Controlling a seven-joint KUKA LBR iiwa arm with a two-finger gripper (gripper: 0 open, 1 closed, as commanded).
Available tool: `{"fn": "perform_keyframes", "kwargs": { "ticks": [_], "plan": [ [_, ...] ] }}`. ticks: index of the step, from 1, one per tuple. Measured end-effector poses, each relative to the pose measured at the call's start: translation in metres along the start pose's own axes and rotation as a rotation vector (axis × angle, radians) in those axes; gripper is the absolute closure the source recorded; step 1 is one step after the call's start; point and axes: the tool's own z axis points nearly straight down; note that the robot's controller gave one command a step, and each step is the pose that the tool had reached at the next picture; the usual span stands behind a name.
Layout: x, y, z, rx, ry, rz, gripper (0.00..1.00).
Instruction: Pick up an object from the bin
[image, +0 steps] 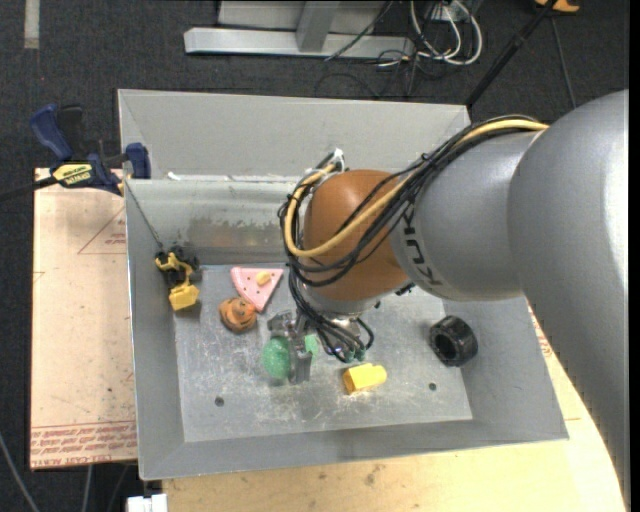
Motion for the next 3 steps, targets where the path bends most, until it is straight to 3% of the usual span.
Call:
{"fn": "perform_keyframes", "kwargs": {
  "ticks": [1,2,3],
  "plan": [
    [-0.002,0.006,-0.073,-0.004,-0.014,-0.001,1.00],
    [-0.014,-0.010,-0.057,-0.003,-0.030,0.004,1.00],
    [-0.011,-0.020,-0.079,-0.004,-0.007,0.009,1.00]
  ]
}}
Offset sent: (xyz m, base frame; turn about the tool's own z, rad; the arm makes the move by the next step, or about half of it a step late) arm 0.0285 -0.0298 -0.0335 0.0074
